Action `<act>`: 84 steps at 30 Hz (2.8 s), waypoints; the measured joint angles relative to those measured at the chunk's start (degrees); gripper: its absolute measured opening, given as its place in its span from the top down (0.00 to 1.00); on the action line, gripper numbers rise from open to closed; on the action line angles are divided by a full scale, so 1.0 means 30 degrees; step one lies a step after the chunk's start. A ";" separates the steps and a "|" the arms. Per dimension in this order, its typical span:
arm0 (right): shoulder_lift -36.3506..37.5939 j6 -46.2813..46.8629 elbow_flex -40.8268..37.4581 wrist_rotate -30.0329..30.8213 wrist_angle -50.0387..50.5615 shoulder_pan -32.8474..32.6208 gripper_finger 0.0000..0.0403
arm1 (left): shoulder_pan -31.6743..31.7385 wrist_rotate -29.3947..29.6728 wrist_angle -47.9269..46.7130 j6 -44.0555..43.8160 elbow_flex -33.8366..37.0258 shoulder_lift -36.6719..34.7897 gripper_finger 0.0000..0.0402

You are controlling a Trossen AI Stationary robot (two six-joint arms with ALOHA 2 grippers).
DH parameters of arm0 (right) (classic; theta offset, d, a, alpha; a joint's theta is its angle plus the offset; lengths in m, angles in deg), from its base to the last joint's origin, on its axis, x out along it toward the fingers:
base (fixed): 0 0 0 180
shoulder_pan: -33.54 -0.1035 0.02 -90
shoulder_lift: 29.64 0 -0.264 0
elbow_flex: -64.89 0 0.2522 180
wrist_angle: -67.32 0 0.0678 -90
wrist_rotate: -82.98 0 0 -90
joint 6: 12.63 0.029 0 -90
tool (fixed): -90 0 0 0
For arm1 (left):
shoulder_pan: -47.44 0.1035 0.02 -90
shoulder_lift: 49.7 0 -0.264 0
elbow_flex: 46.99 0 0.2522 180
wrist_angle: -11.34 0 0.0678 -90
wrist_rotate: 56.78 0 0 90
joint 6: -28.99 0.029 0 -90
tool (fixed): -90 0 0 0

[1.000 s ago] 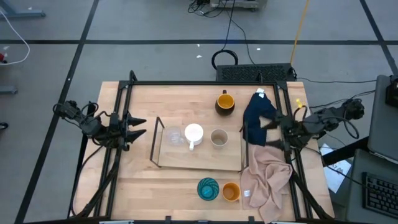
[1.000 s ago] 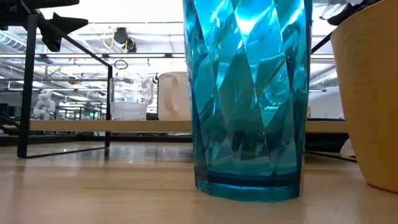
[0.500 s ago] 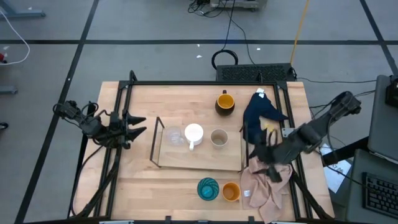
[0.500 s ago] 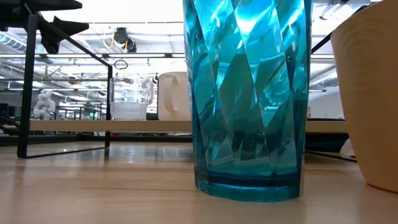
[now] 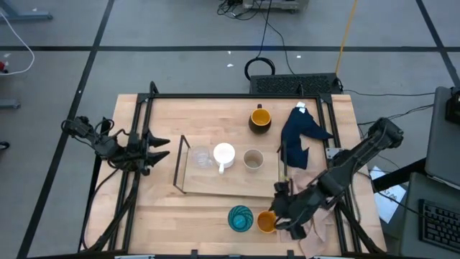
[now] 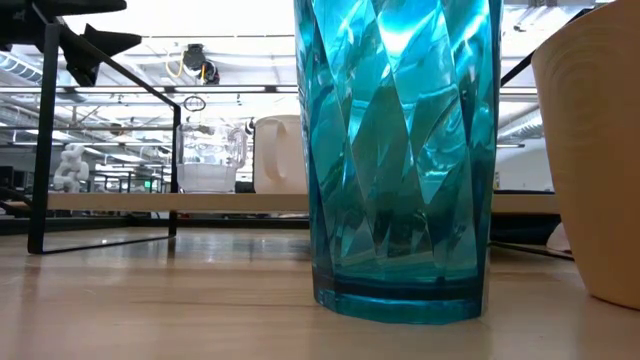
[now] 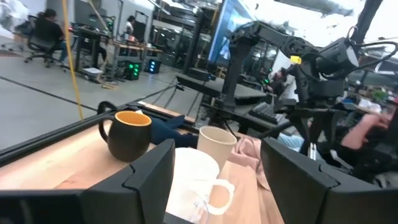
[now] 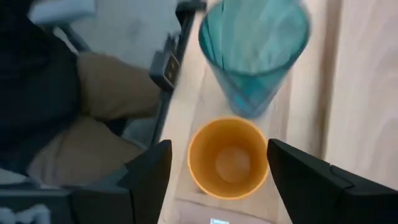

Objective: Stack small to large cups/mugs on shelf
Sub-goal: Align the yellow cup with the transparent mug on the shelf

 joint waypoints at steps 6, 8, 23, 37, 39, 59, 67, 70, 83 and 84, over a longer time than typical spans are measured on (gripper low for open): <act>-0.1656 0.0360 0.0020 -0.0049 0.0508 0.0489 0.37 | 0.0000 -0.0611 -0.0301 0.0019 0.0022 0.0000 0.41; -0.1978 0.0328 0.0020 -0.0054 0.0406 0.0685 0.37 | 0.0000 -0.0795 -0.0309 0.0036 0.0022 0.0007 0.41; -0.2249 -0.0742 -0.0620 -0.0078 0.0452 0.2394 0.37 | 0.0000 -0.1275 -0.1306 -0.0377 0.0029 0.0007 0.41; -0.3772 0.0014 -0.1656 -0.2052 -0.1167 0.2357 0.37 | 0.0000 -0.1304 -0.1207 -0.0425 0.0036 0.0007 0.41; -0.3815 0.0151 -0.1656 -0.2077 -0.1198 0.2365 0.37 | 0.0000 -0.1304 -0.1178 -0.0444 0.0036 0.0000 0.41; -0.3815 0.0792 -0.1678 -0.2572 -0.1471 0.2212 0.68 | 0.0000 -0.1304 -0.1213 -0.0481 0.0036 0.0000 0.41; -0.3808 -0.0288 -0.1678 -0.3077 -0.1276 0.1816 0.98 | 0.0000 -0.1304 -0.1198 -0.0481 0.0036 0.0000 0.41; -0.3808 -0.0438 -0.1678 -0.3116 -0.1269 0.1646 0.98 | -0.0001 -0.1301 -0.1192 -0.0481 0.0036 0.0000 0.41; -0.1060 0.0410 -0.1696 -0.3449 0.0891 0.1607 1.00 | -0.0004 -0.1268 -0.1110 -0.0488 0.0036 0.0004 0.41; -0.0658 0.0420 -0.1707 -0.3342 0.0833 0.1614 1.00 | 0.0000 -0.1264 -0.1085 -0.0488 0.0036 0.0002 0.41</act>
